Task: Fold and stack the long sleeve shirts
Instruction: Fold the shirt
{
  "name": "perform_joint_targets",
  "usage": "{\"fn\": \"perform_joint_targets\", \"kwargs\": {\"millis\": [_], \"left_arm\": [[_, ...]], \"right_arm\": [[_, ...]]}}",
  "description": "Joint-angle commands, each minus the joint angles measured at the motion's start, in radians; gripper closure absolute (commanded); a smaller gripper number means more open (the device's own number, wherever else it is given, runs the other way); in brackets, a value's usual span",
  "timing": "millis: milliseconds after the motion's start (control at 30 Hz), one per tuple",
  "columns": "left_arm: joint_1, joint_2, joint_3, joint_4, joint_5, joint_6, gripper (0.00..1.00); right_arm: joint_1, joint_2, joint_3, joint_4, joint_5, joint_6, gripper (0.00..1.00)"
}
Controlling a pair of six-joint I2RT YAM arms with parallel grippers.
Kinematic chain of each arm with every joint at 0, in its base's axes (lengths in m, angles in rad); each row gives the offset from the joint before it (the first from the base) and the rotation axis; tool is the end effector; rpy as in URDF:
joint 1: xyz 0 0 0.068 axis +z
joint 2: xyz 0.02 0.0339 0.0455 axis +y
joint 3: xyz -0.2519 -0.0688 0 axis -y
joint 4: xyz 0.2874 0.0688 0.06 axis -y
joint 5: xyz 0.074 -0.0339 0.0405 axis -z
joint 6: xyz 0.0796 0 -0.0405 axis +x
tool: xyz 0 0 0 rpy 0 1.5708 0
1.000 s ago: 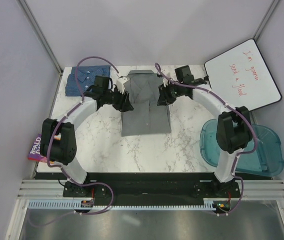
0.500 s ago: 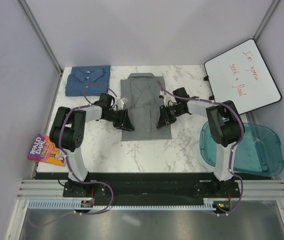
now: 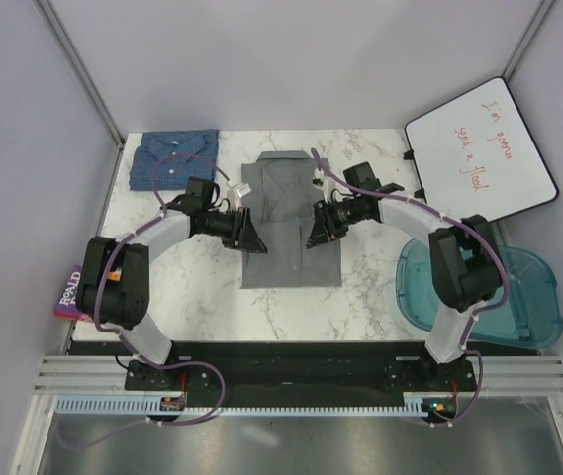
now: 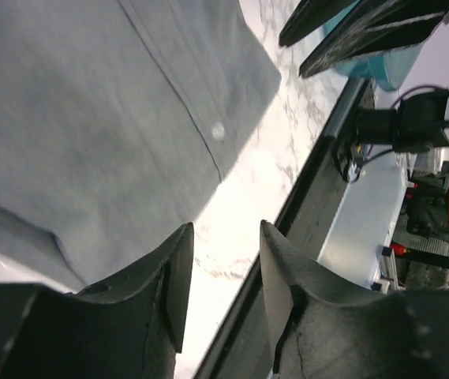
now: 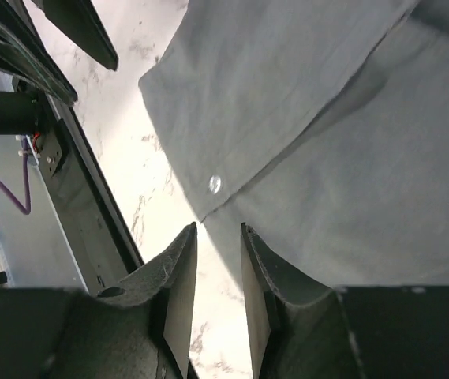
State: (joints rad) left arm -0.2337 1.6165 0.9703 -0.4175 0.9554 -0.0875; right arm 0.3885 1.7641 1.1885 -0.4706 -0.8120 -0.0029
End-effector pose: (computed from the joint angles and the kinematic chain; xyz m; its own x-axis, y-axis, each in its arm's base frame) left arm 0.3306 -0.1455 0.1351 -0.8925 0.1606 -0.4214 0.4432 0.4857 -0.7535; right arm 0.3545 0.2075 0.1431 -0.7993 -0.3293 -0.5027 -0.5993 0.4981 0.6266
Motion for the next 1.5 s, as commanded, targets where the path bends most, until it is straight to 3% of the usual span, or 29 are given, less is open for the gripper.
{"fn": "perform_joint_targets", "kwargs": {"millis": [0,133,267,433,467,600,633,667,733,800,900,933,1067,1167,1367,1467], "left_arm": [[0.0,0.168,0.117,0.169,0.007,-0.084,0.52],[0.017,0.325,0.238,0.183,-0.072,-0.147,0.52],[0.08,0.421,0.265,0.184,-0.084,-0.184,0.53],[0.172,0.419,0.213,0.18,-0.032,-0.195,0.51],[0.178,0.372,0.2,0.186,0.001,-0.187,0.45],[0.154,0.147,0.079,0.232,0.187,-0.162,0.22],[0.139,0.093,0.023,0.243,0.2,-0.167,0.2],[0.098,0.012,-0.005,0.268,0.21,-0.197,0.16],[0.047,-0.055,-0.086,0.31,0.204,-0.245,0.13],[-0.03,-0.114,-0.195,0.486,0.192,-0.38,0.11],[-0.114,-0.118,-0.367,0.896,0.178,-0.648,0.09],[-0.131,-0.1,-0.384,0.955,0.166,-0.679,0.09],[-0.177,0.028,-0.453,1.273,0.137,-0.861,0.06],[-0.177,0.129,-0.478,1.447,0.111,-0.917,0.04],[-0.13,0.244,-0.496,1.424,0.033,-0.9,0.04],[-0.087,0.241,-0.553,1.355,0.01,-0.88,0.05]], "right_arm": [[-0.01,0.196,0.192,0.066,-0.049,0.026,0.65],[-0.031,0.346,0.31,0.078,-0.047,0.034,0.65],[-0.056,0.455,0.349,0.07,-0.01,-0.019,0.65],[-0.065,0.422,0.33,0.033,-0.012,-0.058,0.62],[-0.066,0.391,0.332,0.017,-0.038,-0.055,0.6],[-0.063,0.148,0.246,0.055,-0.131,0.061,0.43],[-0.059,0.041,0.147,0.151,-0.151,0.116,0.38],[-0.042,-0.006,0.088,0.212,-0.195,0.258,0.27],[-0.016,-0.114,-0.087,0.397,-0.222,0.38,0.19],[0.029,-0.149,-0.227,0.51,-0.239,0.544,0.02],[0.065,-0.115,-0.378,0.778,-0.25,0.798,0.02],[0.069,-0.1,-0.404,0.943,-0.245,0.86,0.02],[0.078,0.009,-0.46,1.191,-0.247,1.073,0.02],[0.078,0.098,-0.489,1.386,-0.242,1.208,0.02],[0.03,0.224,-0.53,1.35,-0.219,1.152,0.02],[-0.022,0.235,-0.541,1.128,-0.205,0.984,0.02]]}}
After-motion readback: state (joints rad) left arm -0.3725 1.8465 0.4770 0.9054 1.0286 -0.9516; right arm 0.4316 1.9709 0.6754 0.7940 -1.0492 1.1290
